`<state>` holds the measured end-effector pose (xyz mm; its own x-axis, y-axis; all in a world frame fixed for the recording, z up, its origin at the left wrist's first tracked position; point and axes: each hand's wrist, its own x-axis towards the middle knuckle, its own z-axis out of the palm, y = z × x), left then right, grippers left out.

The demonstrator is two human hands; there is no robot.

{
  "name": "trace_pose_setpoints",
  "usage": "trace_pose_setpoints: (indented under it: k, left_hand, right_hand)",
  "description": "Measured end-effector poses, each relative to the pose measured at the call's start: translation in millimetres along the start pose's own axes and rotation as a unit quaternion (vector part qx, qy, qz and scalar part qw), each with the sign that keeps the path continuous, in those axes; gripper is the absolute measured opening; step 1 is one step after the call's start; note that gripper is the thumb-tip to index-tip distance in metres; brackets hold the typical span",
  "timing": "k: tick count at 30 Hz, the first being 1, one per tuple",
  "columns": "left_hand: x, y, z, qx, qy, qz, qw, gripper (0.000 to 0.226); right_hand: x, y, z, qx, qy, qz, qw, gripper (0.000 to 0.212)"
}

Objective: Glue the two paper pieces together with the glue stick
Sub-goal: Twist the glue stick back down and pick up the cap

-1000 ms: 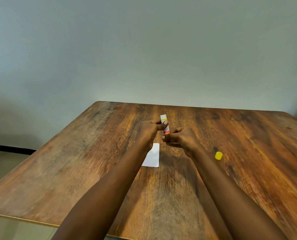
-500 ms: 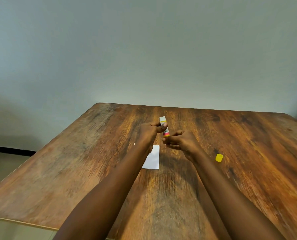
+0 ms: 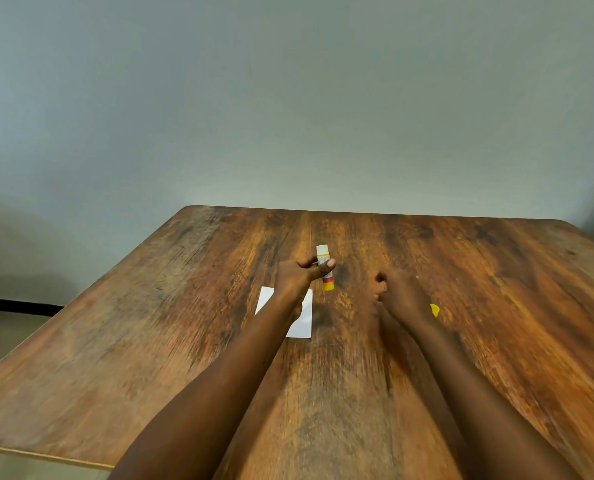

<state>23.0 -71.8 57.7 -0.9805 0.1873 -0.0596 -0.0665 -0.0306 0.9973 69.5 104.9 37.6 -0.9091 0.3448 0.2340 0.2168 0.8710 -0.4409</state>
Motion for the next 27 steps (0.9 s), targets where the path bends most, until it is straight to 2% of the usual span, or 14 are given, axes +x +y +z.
trace_pose_setpoints:
  k: [2, 4, 10, 14, 18, 22, 23, 25, 27]
  left_hand:
    - [0.1, -5.0, 0.3, 0.002, -0.003, 0.003, 1.000, 0.041]
    - [1.1, -10.3, 0.9, 0.002, -0.011, 0.000, 1.000, 0.040]
    - [0.4, -18.7, 3.6, 0.008, -0.028, -0.004, 1.000, 0.039]
    - [-1.7, -18.5, 2.1, 0.010, -0.050, -0.008, 0.999, 0.036]
    - [-6.5, -16.4, 1.2, 0.020, -0.111, -0.018, 0.994, 0.032]
    - [-11.2, -16.1, 3.9, 0.068, -0.148, -0.004, 0.987, 0.040]
    - [-12.6, -15.9, 4.7, 0.078, -0.153, -0.001, 0.985, 0.040]
    - [-14.4, -15.3, 5.5, 0.101, -0.162, 0.001, 0.982, 0.040]
    - [-14.9, -15.2, 4.5, 0.117, -0.173, -0.001, 0.978, 0.041]
  right_hand:
    - [0.1, 15.2, -4.6, -0.127, -0.007, 0.023, 0.992, 0.032]
    - [-2.8, 21.4, -7.8, -0.172, -0.042, 0.054, 0.983, 0.030]
    - [-7.0, 31.0, -11.8, -0.174, -0.090, 0.094, 0.976, 0.025]
    - [-10.9, 33.6, -11.7, -0.120, -0.052, 0.111, 0.985, 0.027]
    - [-2.6, 28.9, -11.9, 0.028, -0.028, 0.143, 0.989, 0.021]
    - [12.7, 12.3, -17.9, 0.237, -0.039, 0.126, 0.963, 0.023]
    - [14.3, 5.5, -19.8, 0.317, -0.041, 0.134, 0.938, 0.021]
    - [15.6, -6.9, -22.0, 0.478, -0.052, 0.151, 0.864, 0.011]
    - [14.6, -18.1, -23.4, 0.575, -0.061, 0.145, 0.803, 0.011]
